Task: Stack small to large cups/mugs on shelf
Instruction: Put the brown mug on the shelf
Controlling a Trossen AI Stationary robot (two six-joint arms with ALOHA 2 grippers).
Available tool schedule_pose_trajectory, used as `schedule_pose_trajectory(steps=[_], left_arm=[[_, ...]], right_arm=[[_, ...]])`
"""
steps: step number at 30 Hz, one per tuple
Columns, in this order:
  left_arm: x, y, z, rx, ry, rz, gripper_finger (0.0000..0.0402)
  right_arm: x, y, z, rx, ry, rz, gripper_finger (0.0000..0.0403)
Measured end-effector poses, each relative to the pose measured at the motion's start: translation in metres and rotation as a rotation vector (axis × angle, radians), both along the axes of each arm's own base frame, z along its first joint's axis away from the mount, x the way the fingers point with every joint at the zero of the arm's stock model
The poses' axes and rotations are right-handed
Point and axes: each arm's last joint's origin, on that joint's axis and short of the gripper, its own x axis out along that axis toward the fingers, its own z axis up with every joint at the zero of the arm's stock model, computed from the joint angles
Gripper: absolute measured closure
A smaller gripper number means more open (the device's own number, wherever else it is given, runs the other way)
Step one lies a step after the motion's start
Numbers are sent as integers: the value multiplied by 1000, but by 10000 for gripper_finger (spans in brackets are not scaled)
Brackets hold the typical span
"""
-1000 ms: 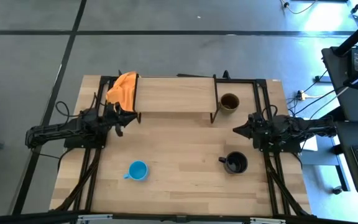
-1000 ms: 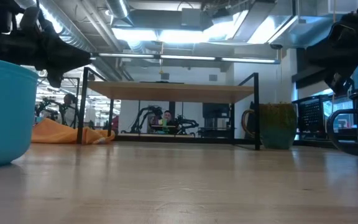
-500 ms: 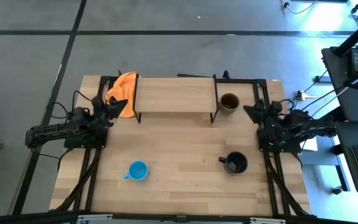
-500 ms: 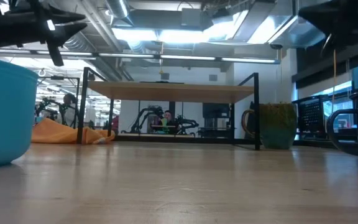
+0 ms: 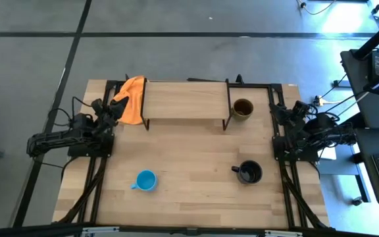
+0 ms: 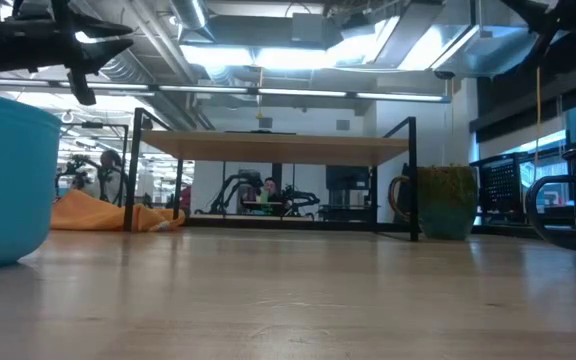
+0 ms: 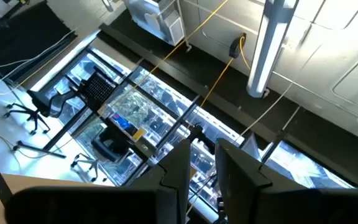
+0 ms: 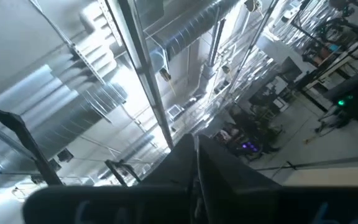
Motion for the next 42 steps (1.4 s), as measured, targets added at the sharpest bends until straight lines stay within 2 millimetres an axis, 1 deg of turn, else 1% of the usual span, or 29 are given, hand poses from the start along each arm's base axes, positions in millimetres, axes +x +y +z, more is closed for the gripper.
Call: schedule_pose_trajectory(steps=[3,7,14,27,29,33,40,42], left_arm=[[0,0,0,20,19,14,331],[0,0,-1,53,56,37,331],[0,0,-1,16,22,11,331],[1,0,-1,16,25,10,331],[1,0,-1,16,25,9,331],[0,0,1,19,8,8,331],[-1,0,2,-1,-31,-7,331],[-1,0,2,-12,-42,-15,331]], right_arm=[[2,0,-2,-35,44,-19,379],[2,0,-2,-51,54,-30,379],[2,0,-2,-52,54,-30,379],[1,0,-2,-86,61,-43,379],[1,1,0,-87,32,-17,379],[-3,3,5,-177,-27,28,379],[-4,1,7,-126,-50,-8,379],[-4,1,7,-143,-44,-14,379]])
